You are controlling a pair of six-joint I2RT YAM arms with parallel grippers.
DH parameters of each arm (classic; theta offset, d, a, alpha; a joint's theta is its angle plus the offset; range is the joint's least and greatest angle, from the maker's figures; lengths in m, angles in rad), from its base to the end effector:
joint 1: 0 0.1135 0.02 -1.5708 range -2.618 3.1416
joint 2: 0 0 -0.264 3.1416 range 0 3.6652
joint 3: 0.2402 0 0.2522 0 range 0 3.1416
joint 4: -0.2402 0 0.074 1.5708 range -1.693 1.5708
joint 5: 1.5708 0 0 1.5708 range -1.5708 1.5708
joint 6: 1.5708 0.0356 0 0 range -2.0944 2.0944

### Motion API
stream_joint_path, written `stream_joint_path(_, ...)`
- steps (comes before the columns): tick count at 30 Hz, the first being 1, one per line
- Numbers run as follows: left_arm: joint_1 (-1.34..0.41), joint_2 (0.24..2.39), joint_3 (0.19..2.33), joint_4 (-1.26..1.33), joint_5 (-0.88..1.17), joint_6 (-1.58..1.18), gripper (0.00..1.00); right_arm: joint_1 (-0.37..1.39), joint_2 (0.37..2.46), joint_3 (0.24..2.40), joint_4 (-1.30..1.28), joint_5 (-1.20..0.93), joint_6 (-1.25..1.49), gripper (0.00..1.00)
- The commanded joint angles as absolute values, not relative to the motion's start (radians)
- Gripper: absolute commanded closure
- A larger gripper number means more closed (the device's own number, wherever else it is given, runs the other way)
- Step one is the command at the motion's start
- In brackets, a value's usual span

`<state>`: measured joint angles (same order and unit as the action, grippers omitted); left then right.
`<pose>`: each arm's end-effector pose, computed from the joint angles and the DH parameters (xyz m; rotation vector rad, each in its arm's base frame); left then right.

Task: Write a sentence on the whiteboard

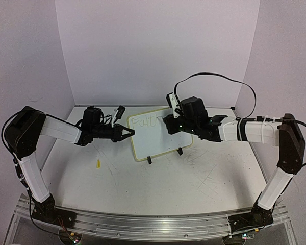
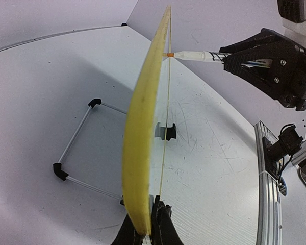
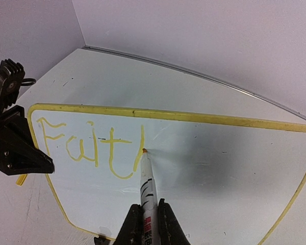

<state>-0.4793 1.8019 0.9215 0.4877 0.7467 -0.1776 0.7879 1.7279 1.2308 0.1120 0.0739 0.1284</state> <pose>0.3218 -0.1945 0.1815 0.8042 1.8663 -1.1527 0.2887 0.2865 0.2690 -0.5980 1.9007 0.5275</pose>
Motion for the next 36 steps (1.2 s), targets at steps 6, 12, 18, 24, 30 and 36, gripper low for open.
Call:
stream_joint_path(6, -0.472, 1.789, 0.931, 0.422, 0.641, -0.095, 1.0, 0.775, 1.696, 1.252, 0.141, 0.152, 0.135, 1.0)
stream_joint_path(12, -0.472, 1.789, 0.933, 0.42, 0.641, -0.095, 1.0, 0.775, 1.683, 1.235, 0.138, 0.166, 0.142, 1.0)
stream_joint_path(18, -0.473, 1.79, 0.933, 0.42, 0.642, -0.095, 1.0, 0.775, 1.682, 1.223, 0.123, 0.147, 0.15, 1.0)
stream_joint_path(24, -0.473, 1.789, 0.934, 0.419, 0.641, -0.095, 1.0, 0.775, 1.674, 1.196, 0.113, 0.138, 0.169, 1.0)
stream_joint_path(30, -0.473, 1.792, 0.936, 0.419, 0.643, -0.095, 1.0, 0.776, 1.675, 1.184, 0.103, 0.127, 0.182, 1.0)
stream_joint_path(36, -0.473, 1.792, 0.935, 0.419, 0.644, -0.095, 1.0, 0.775, 1.684, 1.178, 0.093, 0.121, 0.189, 1.0)
